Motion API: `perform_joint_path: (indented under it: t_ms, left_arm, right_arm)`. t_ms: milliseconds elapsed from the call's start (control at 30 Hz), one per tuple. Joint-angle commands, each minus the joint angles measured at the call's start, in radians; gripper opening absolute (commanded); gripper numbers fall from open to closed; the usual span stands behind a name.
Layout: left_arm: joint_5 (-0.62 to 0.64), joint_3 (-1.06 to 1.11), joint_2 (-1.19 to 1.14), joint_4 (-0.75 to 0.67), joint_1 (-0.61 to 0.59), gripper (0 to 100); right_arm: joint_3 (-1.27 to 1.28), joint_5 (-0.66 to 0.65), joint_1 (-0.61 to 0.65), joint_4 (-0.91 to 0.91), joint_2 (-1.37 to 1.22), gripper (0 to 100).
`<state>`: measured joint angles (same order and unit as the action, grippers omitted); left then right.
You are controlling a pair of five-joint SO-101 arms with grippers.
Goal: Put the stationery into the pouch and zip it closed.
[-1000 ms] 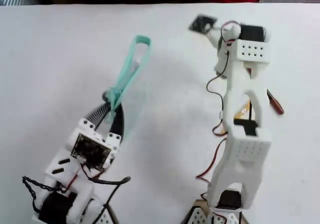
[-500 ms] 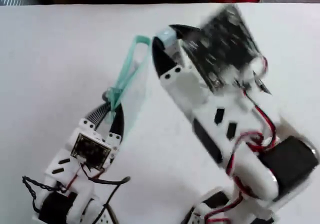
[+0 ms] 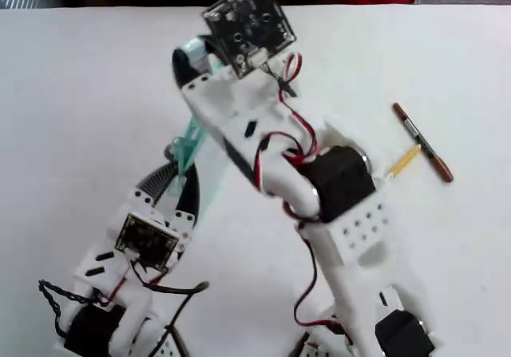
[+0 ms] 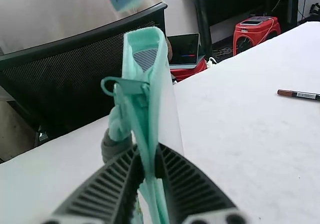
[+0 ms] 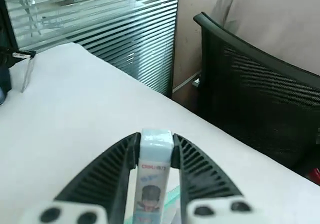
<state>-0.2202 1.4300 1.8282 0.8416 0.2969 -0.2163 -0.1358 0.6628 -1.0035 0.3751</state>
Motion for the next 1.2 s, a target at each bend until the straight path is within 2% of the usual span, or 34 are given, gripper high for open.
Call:
perform_joint_path:
  t_ms: [0,467,600,700,800,1067,1167]
  left_arm:
    - [-0.002,0.054,-0.001,0.006,-0.016,2]
    - [-0.002,0.054,-0.001,0.006,-0.016,3]
    - [0.017,0.054,-0.001,0.012,-0.016,14]
    - [0.115,0.055,-0.001,0.014,-0.038,21]
    - [0.138,0.055,-0.001,0.008,-0.074,23]
    - [0.144,0.06,-0.001,-0.018,-0.082,23]
    - [0.146,0.061,-0.001,-0.018,-0.082,23]
  right_arm:
    - [0.133,0.009,-0.073,0.185,0.03,1.8]
    - [0.319,0.009,-0.11,0.272,0.033,1.8]
    - [0.351,0.011,-0.088,0.271,0.051,2.7]
    - [0.384,0.009,-0.071,0.268,0.054,11.9]
    - [0.402,0.009,-0.068,0.265,0.061,22.1]
    - [0.348,0.002,-0.076,0.18,0.137,23.2]
    - [0.249,-0.008,-0.17,0.104,0.223,23.1]
